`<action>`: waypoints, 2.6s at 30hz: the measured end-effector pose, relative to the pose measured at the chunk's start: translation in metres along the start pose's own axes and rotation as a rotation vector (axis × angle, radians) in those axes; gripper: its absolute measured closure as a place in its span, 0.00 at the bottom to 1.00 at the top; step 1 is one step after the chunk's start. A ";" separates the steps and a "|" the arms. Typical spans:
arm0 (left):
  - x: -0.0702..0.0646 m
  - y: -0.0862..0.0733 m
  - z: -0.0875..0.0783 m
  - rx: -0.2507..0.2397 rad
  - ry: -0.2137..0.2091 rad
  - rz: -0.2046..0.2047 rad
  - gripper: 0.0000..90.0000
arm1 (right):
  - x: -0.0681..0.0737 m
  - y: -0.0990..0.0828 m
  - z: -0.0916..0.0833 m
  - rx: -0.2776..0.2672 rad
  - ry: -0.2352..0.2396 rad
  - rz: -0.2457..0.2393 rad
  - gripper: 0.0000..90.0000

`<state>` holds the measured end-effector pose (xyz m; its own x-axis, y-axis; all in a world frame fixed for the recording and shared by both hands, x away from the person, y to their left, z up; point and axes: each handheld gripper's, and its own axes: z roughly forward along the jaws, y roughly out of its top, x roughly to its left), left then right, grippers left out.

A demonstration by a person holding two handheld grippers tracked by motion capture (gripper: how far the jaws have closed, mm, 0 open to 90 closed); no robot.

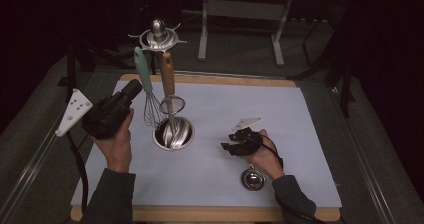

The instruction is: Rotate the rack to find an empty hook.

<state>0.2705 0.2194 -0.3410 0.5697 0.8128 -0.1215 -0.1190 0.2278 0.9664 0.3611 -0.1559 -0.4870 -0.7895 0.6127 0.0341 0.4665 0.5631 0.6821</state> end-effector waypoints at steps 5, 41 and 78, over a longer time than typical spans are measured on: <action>0.000 0.011 0.003 -0.036 -0.021 -0.001 1.00 | -0.001 -0.002 -0.001 -0.005 0.010 0.001 0.63; 0.017 0.043 0.031 -0.085 -0.019 -0.025 1.00 | -0.008 -0.013 -0.008 -0.011 0.045 0.017 0.67; 0.044 0.055 0.063 -0.011 0.159 -0.041 1.00 | -0.012 -0.020 -0.011 -0.009 0.061 0.002 0.67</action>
<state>0.3402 0.2343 -0.2794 0.4384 0.8771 -0.1964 -0.1075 0.2681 0.9574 0.3571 -0.1801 -0.4930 -0.8113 0.5791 0.0798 0.4650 0.5566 0.6885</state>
